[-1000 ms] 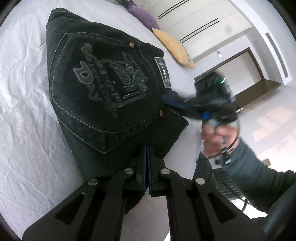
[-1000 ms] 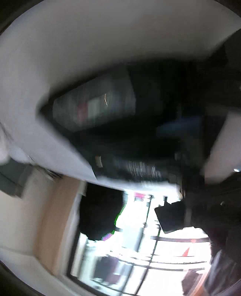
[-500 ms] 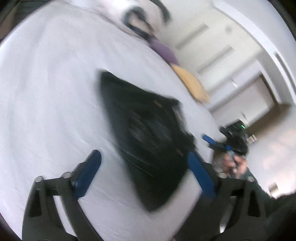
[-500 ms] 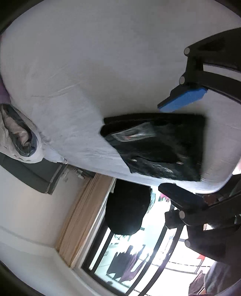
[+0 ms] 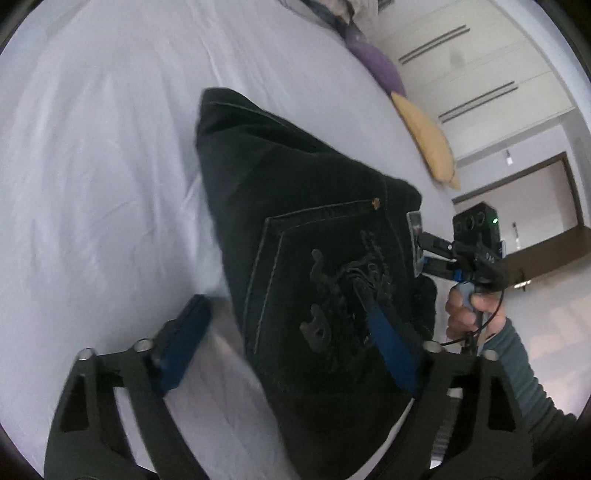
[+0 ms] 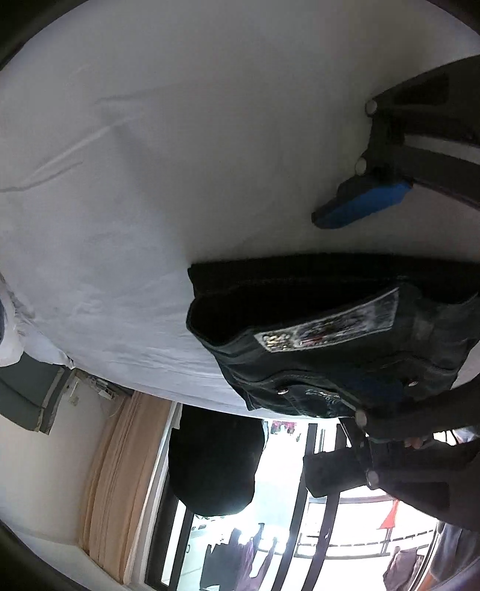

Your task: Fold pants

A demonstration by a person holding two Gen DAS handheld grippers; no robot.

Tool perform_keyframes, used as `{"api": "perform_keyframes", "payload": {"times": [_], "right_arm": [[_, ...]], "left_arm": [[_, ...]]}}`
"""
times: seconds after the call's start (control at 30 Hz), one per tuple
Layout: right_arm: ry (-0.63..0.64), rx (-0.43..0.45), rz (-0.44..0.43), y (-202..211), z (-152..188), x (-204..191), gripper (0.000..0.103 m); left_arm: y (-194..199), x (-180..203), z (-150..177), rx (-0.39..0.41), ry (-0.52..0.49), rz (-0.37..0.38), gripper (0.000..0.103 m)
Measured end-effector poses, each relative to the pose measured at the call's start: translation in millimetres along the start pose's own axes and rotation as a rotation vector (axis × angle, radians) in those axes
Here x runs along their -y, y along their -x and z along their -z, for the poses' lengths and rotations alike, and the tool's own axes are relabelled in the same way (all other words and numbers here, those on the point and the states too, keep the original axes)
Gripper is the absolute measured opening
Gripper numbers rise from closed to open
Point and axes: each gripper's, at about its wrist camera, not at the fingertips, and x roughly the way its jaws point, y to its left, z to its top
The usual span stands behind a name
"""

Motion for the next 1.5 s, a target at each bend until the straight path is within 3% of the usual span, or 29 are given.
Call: {"api": "perform_keyframes", "payload": {"times": [0.03,0.27,0.43,0.6,0.73,1.03,1.2,1.37,1.5], "right_arm": [[-0.004,-0.014,-0.005,-4.6,-0.3,-1.0,0.056],[-0.005,-0.039,0.000,-9.1,2.4,-10.3,0.036],[0.047,-0.011,0.030,-1.5,6.0,-28.9,0.023],[0.092,0.012,0.032,5.5,2.5,-58.8,0.020],[0.127,0.021,0.005,10.0,-8.1,-84.5,0.020],[0.217,0.039,-0.049,-29.0,-76.6,-157.6,0.020],[0.232,0.013,-0.050,-69.4,-125.6,-177.5,0.020],[0.194,-0.018,-0.031,-108.0,-156.4,-165.9,0.020],[0.139,-0.056,0.007,-139.1,-164.7,-135.3,0.020]], "left_arm": [[-1.8,-0.6,-2.7,-0.008,0.007,0.018,0.056],[-8.1,-22.4,-11.7,-0.028,0.106,0.166,0.031],[-3.4,-24.8,-7.6,0.005,0.136,0.253,0.024],[25.7,-33.9,-7.4,0.052,0.163,0.318,0.021],[64.3,-40.8,-19.2,0.112,0.158,0.327,0.021],[153.4,-65.0,-80.7,0.235,0.054,0.200,0.021],[172.5,-99.7,-122.5,0.250,0.049,0.126,0.021],[153.7,-146.1,-153.1,0.222,0.080,0.081,0.021],[116.3,-182.6,-149.3,0.180,0.094,0.028,0.022]]}}
